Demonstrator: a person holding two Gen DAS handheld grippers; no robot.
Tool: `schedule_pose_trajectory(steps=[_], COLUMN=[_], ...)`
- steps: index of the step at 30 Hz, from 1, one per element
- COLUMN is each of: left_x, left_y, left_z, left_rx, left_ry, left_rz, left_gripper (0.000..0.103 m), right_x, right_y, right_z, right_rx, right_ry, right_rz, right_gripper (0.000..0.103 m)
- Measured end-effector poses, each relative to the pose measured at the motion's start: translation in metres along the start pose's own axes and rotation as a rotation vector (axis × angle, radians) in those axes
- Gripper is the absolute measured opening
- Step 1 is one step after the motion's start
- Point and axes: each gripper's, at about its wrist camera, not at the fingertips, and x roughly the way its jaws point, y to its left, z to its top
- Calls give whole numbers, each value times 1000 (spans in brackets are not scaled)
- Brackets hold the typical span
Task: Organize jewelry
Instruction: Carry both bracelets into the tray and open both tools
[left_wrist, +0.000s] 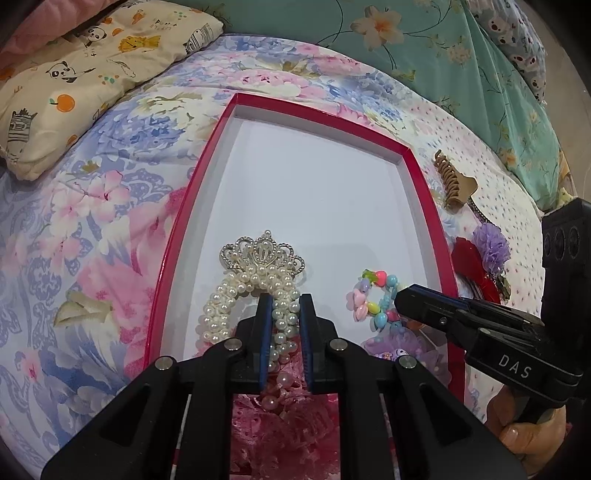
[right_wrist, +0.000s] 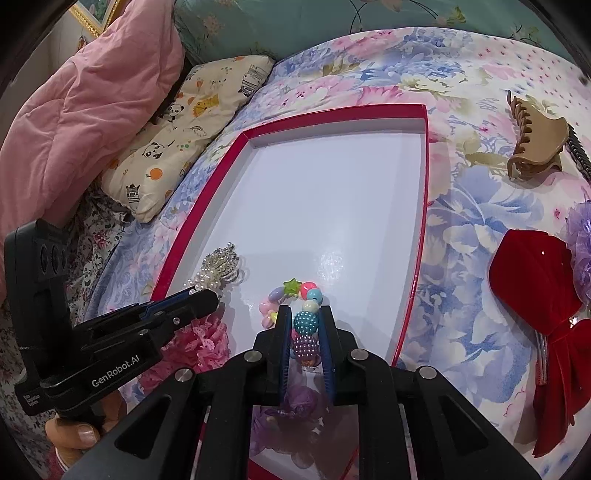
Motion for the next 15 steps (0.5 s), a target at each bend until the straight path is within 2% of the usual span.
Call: schedule_pose_trajectory(steps=[7, 9, 10, 11, 12, 15], left_x=[-2, -6, -9, -13, -16, -24], left_y=[-2, -4, -5, -7, -9, -15], left_z=[1, 1, 1, 1, 1, 1], left_rx=[0, -8, -13, -13, -10, -3], left_ry=[6, 7, 1, -8, -17, -32], left_rz=[2, -2, -10, -14, -11, -13], left_gripper=[13, 23, 28, 37, 46, 50], right_x=[-7, -17, -21, -27, -35, -53], right_y=[-1, -2, -2, -4, -6, -12], right_z=[2, 3, 3, 4, 4, 3], right_rx=[16, 27, 30, 37, 44, 63], right_ry=[-9, -29, -39, -56, -73, -107], right_rz=[13, 24, 24, 29, 38, 42], right_gripper=[21, 35, 40, 44, 44, 44])
